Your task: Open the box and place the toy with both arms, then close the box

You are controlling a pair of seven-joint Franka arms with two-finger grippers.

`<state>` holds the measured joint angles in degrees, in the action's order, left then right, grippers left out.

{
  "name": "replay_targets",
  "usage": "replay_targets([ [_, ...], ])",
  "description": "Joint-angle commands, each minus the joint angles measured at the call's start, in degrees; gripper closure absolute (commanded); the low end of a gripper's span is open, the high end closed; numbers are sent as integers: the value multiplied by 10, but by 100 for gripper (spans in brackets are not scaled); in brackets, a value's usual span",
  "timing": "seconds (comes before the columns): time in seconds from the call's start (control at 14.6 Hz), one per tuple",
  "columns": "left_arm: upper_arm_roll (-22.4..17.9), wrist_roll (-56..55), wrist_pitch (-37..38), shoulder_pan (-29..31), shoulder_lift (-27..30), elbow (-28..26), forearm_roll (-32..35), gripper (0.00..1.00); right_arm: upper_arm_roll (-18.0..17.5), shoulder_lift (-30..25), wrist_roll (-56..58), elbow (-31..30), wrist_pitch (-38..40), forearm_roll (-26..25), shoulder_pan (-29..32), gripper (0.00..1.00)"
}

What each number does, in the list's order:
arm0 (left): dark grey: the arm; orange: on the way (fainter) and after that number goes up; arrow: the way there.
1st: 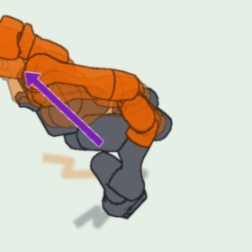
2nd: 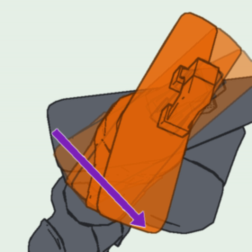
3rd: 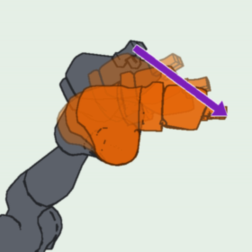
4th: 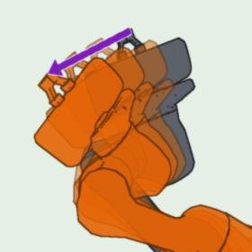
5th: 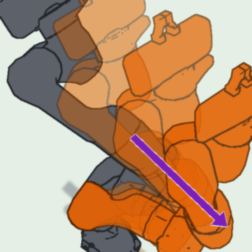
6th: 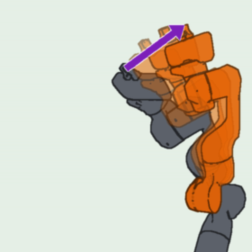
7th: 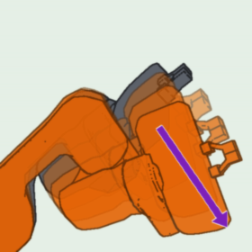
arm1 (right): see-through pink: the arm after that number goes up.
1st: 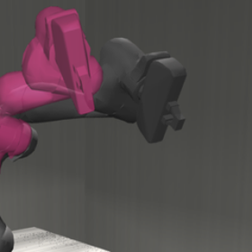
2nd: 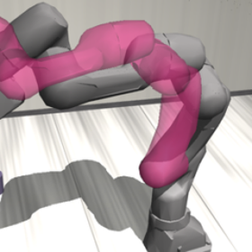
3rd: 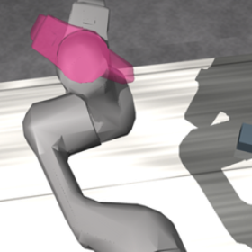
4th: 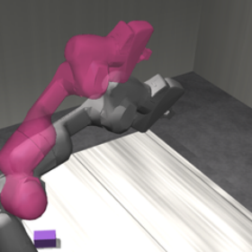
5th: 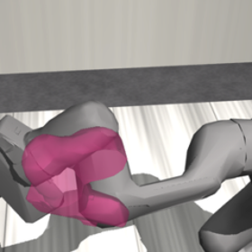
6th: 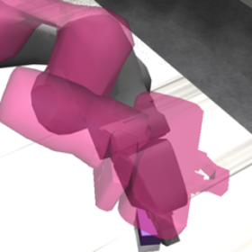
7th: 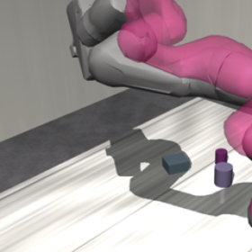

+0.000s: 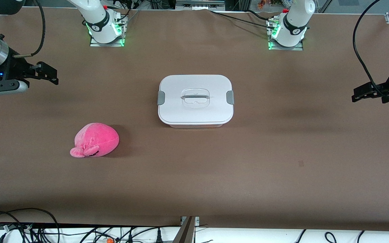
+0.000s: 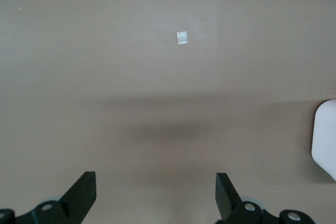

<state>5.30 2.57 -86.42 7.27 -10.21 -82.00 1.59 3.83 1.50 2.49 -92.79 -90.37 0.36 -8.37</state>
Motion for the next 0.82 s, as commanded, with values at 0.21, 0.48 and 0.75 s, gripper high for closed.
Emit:
replay_targets([
  [0.21,0,1,11,-2,-9,20,-4,0,-2,1,-1,9,11,-6,4,0],
  [0.48,1,1,14,-7,-9,20,-11,0,-2,1,0,8,12,-6,4,0],
  [0.75,11,2,20,-36,-18,20,-14,0,-2,1,0,7,12,-6,4,0],
])
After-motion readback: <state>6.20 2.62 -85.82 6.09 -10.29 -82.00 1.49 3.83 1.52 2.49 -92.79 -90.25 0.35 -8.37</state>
